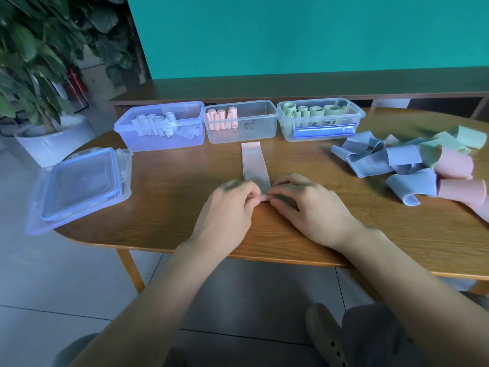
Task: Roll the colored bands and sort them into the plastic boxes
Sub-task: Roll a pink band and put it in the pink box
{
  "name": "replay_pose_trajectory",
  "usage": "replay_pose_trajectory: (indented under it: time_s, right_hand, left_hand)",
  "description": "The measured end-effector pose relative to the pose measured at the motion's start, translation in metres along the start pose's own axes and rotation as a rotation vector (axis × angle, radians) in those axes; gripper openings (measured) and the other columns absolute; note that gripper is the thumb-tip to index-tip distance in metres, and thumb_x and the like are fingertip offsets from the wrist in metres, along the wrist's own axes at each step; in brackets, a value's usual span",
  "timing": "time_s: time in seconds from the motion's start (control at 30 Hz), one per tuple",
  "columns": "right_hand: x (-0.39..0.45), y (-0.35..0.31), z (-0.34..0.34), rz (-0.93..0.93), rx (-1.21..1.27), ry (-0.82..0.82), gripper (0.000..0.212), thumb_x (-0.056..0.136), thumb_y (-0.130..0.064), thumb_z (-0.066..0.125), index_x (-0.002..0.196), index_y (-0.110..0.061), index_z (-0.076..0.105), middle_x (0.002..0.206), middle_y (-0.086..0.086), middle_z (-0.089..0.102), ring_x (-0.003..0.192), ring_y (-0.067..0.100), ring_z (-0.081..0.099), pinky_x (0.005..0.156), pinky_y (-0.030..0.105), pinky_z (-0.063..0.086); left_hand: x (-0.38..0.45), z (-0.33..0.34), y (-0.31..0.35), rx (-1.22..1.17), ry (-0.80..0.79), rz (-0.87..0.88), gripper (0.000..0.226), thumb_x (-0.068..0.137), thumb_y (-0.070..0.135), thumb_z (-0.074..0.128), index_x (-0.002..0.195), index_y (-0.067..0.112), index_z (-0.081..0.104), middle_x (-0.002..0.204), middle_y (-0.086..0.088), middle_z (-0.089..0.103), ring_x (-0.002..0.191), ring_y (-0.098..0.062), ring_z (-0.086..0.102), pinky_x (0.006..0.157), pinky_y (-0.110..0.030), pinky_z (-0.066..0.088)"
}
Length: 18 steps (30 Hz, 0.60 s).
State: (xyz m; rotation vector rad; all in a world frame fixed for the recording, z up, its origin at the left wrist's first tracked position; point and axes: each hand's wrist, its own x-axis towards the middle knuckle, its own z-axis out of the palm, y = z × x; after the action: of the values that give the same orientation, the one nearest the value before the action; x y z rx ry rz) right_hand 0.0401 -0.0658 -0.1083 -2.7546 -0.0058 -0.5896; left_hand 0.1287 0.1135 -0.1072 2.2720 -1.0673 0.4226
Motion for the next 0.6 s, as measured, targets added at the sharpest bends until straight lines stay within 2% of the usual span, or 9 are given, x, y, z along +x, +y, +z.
replay_pose_trajectory:
  time_s: [0.13, 0.23, 0.33, 0.5, 0.6]
  right_hand:
    - [-0.002, -0.001, 0.0, -0.003, 0.018, 0.029, 0.029, 0.101, -0.046, 0.049, 0.123, -0.036, 0.065, 0.127, -0.02, 0.05, 0.082, -0.003, 0.045, 0.064, 0.036, 0.054]
    - [-0.002, -0.002, -0.001, -0.003, 0.022, 0.028, 0.026, 0.1, -0.044, 0.051, 0.121, -0.037, 0.065, 0.126, -0.02, 0.05, 0.079, -0.002, 0.042, 0.065, 0.038, 0.055]
    - [0.0, -0.001, -0.001, 0.009, -0.012, -0.007, 0.028, 0.1, -0.045, 0.051, 0.125, -0.039, 0.062, 0.129, -0.02, 0.05, 0.082, -0.002, 0.045, 0.066, 0.034, 0.053]
    - [0.006, 0.003, 0.001, 0.009, -0.067, -0.045, 0.033, 0.102, -0.047, 0.046, 0.132, -0.039, 0.058, 0.131, -0.02, 0.049, 0.097, 0.009, 0.06, 0.065, 0.03, 0.048]
    - [0.01, 0.005, 0.001, 0.008, -0.074, -0.059, 0.033, 0.103, -0.046, 0.045, 0.132, -0.04, 0.057, 0.131, -0.02, 0.049, 0.101, 0.01, 0.061, 0.066, 0.03, 0.044]
  left_hand:
    - [0.0, 0.0, 0.001, -0.014, -0.008, -0.028, 0.006, 0.097, 0.025, 0.063, 0.101, 0.025, 0.068, 0.098, 0.007, 0.062, 0.091, -0.013, 0.059, 0.077, -0.037, 0.054]
    - [0.0, 0.001, 0.001, -0.004, -0.014, -0.039, 0.009, 0.098, 0.028, 0.061, 0.104, 0.026, 0.068, 0.101, 0.009, 0.061, 0.094, -0.011, 0.058, 0.078, -0.034, 0.053]
    - [0.001, 0.002, 0.002, 0.017, -0.021, -0.055, 0.017, 0.099, 0.03, 0.058, 0.113, 0.026, 0.067, 0.109, 0.008, 0.06, 0.101, -0.013, 0.056, 0.081, -0.028, 0.049]
    - [0.005, 0.004, 0.001, 0.047, -0.019, -0.024, 0.025, 0.099, 0.026, 0.059, 0.12, 0.018, 0.068, 0.118, 0.002, 0.056, 0.112, -0.016, 0.052, 0.092, -0.03, 0.047]
    - [0.009, 0.004, 0.0, 0.028, 0.008, 0.023, 0.019, 0.097, 0.02, 0.063, 0.114, 0.018, 0.07, 0.112, 0.004, 0.06, 0.108, -0.015, 0.052, 0.086, -0.022, 0.042]
